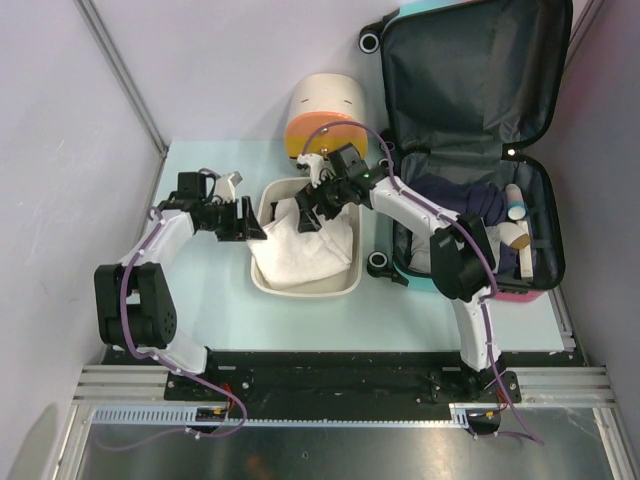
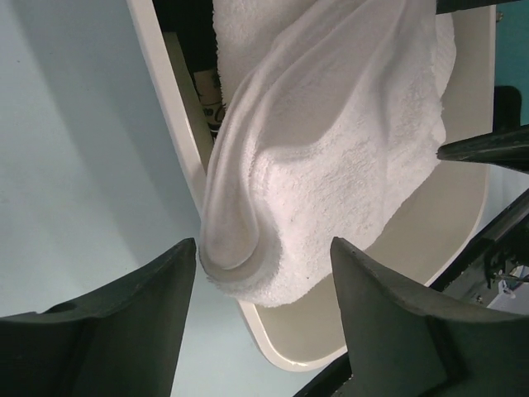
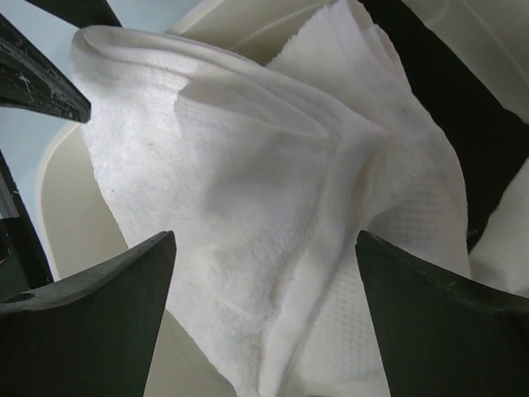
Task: Open, take out, and arrange the luggage
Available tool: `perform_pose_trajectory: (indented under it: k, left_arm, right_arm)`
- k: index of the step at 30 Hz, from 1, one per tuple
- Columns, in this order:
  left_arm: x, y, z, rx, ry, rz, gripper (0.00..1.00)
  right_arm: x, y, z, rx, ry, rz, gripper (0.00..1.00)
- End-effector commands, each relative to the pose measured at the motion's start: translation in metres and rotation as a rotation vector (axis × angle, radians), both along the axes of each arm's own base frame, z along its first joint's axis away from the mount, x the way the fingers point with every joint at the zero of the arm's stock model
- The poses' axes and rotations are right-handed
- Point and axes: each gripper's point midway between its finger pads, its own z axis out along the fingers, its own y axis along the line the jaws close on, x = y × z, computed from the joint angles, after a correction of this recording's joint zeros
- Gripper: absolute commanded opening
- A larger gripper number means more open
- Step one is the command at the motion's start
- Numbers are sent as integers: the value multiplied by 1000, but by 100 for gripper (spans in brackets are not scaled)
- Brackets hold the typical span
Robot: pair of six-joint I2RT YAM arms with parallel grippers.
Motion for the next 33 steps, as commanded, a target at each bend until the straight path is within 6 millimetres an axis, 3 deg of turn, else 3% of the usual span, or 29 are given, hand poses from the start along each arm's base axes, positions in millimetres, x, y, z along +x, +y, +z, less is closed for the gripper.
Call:
perform_pose_trajectory:
  k: [1, 5, 9, 14, 16, 17, 19, 28, 32, 33]
  left_arm:
    - [-2, -2, 6, 17, -48, -36, 68]
    - [-1, -1, 7, 25, -57, -33, 52]
    - [0, -3, 14, 23, -81, -46, 39]
    - [3, -3, 14, 29, -88, -55, 21]
    - [1, -15, 17, 23, -103, -97, 14]
    - [1, -17, 21, 20, -114, -107, 7]
    - [1, -22, 30, 28, -157, -139, 0]
    - [14, -45, 90, 94, -418, -288, 0]
    - [26, -56, 99, 111, -469, -337, 0]
    - [31, -57, 94, 114, -461, -349, 0]
  right_arm:
    - [12, 16, 26, 54, -52, 12, 93]
    - [11, 18, 24, 47, -53, 25, 77]
    - [1, 21, 21, 36, -51, 53, 53]
    - [4, 18, 15, 15, -50, 35, 36]
    - [8, 15, 18, 19, -55, 26, 8]
    - [10, 13, 20, 17, -58, 20, 0]
    - [11, 5, 28, 18, -64, 5, 0]
    - [14, -50, 57, 62, -77, -135, 0]
    - [17, -72, 63, 72, -91, -206, 0]
    - [14, -77, 62, 74, -91, -216, 0]
